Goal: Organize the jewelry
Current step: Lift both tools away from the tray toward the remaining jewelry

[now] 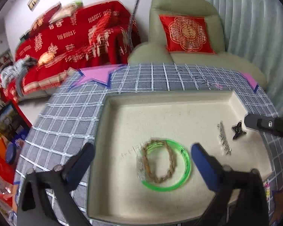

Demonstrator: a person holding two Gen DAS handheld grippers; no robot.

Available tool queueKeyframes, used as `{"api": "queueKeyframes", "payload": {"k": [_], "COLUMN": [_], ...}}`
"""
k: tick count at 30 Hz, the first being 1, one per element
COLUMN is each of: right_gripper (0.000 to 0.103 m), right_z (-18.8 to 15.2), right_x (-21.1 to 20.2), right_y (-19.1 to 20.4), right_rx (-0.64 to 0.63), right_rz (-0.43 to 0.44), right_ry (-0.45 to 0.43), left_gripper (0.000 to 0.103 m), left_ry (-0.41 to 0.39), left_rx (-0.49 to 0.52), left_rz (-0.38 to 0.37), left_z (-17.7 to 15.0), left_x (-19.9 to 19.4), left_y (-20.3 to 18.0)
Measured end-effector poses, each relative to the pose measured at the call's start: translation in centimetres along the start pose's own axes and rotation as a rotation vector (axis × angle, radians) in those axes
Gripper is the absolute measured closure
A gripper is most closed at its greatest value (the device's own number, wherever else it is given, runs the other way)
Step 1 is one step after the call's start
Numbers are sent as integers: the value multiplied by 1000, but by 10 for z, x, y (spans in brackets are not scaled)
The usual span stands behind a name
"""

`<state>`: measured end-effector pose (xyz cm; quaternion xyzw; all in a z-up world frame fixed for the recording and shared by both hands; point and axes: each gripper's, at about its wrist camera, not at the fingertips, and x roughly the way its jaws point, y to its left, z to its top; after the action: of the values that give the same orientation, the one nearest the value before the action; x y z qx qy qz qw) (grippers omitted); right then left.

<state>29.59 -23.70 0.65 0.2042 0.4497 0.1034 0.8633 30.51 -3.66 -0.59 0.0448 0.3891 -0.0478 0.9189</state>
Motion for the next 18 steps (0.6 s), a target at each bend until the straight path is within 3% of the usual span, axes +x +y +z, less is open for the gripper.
{"api": "queueKeyframes", "payload": {"k": [3, 7, 11, 18], "right_gripper": [26, 21, 2, 0], "right_z": [-6, -16, -31, -55], "right_x": [-13, -30, -47, -77], "right_y": [-4, -4, -5, -10], "right_rx": [22, 33, 29, 38], "right_rz": [12, 32, 38, 40], "right_ry": [-16, -35, -56, -94], "left_gripper": [0, 0, 0, 0], "left_ry": [4, -1, -5, 13], "left_rx": [24, 19, 17, -24], "left_rz": [-5, -11, -24, -42], "left_z": [2, -4, -22, -60], "left_x": [-7, -24, -45, -80], "left_y": [-2, 2, 5, 19]}}
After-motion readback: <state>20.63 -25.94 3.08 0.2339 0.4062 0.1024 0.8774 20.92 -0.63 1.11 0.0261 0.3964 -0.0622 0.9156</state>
